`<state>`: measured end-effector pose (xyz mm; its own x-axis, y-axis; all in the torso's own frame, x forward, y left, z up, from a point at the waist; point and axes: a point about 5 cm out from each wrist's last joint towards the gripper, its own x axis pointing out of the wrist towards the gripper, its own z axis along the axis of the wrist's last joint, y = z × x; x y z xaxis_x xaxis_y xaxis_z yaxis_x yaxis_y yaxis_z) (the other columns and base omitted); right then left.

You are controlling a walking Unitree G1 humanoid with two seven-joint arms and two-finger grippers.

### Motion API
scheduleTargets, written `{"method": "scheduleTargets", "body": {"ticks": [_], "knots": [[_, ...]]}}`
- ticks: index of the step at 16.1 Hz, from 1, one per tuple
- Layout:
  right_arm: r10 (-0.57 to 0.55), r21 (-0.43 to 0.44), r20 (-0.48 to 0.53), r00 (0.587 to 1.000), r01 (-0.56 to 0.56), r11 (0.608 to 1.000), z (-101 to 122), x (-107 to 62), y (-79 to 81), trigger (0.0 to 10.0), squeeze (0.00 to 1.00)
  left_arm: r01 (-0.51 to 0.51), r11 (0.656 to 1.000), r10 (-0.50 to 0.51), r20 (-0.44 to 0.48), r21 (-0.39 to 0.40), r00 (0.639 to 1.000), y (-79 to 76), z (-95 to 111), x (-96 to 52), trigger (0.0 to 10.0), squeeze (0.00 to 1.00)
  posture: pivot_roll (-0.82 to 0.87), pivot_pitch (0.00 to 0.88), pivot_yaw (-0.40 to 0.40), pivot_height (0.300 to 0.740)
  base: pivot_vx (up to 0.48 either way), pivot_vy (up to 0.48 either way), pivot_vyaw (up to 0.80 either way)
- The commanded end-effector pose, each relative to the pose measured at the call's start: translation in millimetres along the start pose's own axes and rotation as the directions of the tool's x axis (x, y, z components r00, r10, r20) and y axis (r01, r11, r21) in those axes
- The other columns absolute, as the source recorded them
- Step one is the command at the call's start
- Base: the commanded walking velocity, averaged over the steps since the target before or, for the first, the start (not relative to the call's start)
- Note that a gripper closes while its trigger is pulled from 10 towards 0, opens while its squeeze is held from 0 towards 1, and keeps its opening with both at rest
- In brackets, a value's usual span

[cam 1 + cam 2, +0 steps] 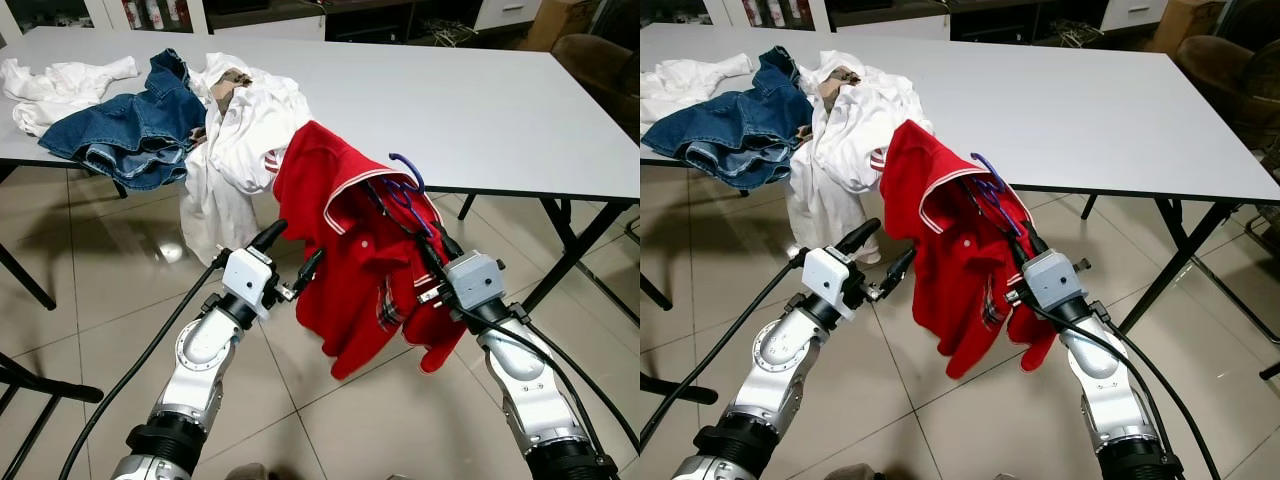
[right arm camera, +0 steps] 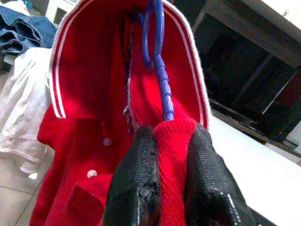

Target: Hang hanger

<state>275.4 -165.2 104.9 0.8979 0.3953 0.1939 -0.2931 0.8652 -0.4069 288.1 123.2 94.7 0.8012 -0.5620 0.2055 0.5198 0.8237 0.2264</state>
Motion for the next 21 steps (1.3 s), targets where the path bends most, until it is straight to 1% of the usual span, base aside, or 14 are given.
{"method": "scheduleTargets", "body": {"ticks": [1,2,6,7,12,14,15,17,21], "knots": [[-0.035,0.003,0.070,0.997,0.035,0.999,12,5.2,-5.9,10.0,0.00,0.003,1.000,-0.003,-0.011,-0.007,1.000,-2.3,-2,0.6,10.0,0.00,0.06,0.005,-0.023,0.740,0.000,0.000,0.00],[-0.034,0.007,0.073,0.997,0.033,0.999,13,4.9,-5.5,10.0,0.00,0.001,1.000,-0.001,-0.006,-0.019,1.000,-3.7,-2,2.0,10.0,0.00,0.06,0.003,-0.024,0.740,0.000,0.000,0.00],[-0.046,-0.001,0.078,0.996,0.046,0.999,14,6.8,-10.0,10.0,0.00,0.005,1.000,-0.005,-0.001,-0.024,1.000,-3.7,-1,4.6,10.0,0.00,0.05,0.012,-0.020,0.740,0.000,0.000,0.00],[-0.062,0.001,0.071,0.996,0.062,0.998,13,4.5,-11.7,10.0,0.00,0.002,1.000,-0.002,-0.005,-0.020,1.000,-3.2,-1,4.4,10.0,0.00,0.05,0.012,-0.020,0.740,0.000,0.000,0.00],[-0.065,0.007,0.073,0.995,0.065,0.998,13,4.1,-7.8,10.0,0.00,-0.004,1.000,0.004,-0.015,-0.005,1.000,-0.9,-1,4.9,10.0,0.00,0.05,0.011,-0.012,0.740,0.000,0.000,0.00],[-0.100,-0.010,0.075,0.992,0.101,0.995,13,4.9,-11.7,10.0,0.00,-0.009,1.000,0.009,-0.018,-0.001,1.000,0.7,-1,6.7,10.0,0.00,0.05,0.003,-0.007,0.740,0.000,0.000,0.00],[-0.128,-0.016,0.075,0.989,0.129,0.991,13,5.8,-16.3,10.0,0.00,-0.010,1.000,0.010,-0.019,0.002,1.000,1.6,-1,8.4,10.0,0.00,0.04,0.000,-0.004,0.740,0.247,0.000,0.00],[-0.134,-0.019,0.075,0.988,0.136,0.991,13,6.6,-17.8,10.0,0.00,-0.008,1.000,0.008,-0.019,0.003,1.000,1.8,-1,9.5,10.0,0.00,0.04,0.000,-0.002,0.740,0.261,0.000,0.00],[-0.139,-0.018,0.072,0.988,0.141,0.990,12,5.9,-14.5,10.0,0.00,-0.002,1.000,0.002,-0.021,0.005,1.000,0.9,-2,10.2,10.0,0.00,0.04,0.000,0.004,0.740,0.263,0.000,0.00]]}}
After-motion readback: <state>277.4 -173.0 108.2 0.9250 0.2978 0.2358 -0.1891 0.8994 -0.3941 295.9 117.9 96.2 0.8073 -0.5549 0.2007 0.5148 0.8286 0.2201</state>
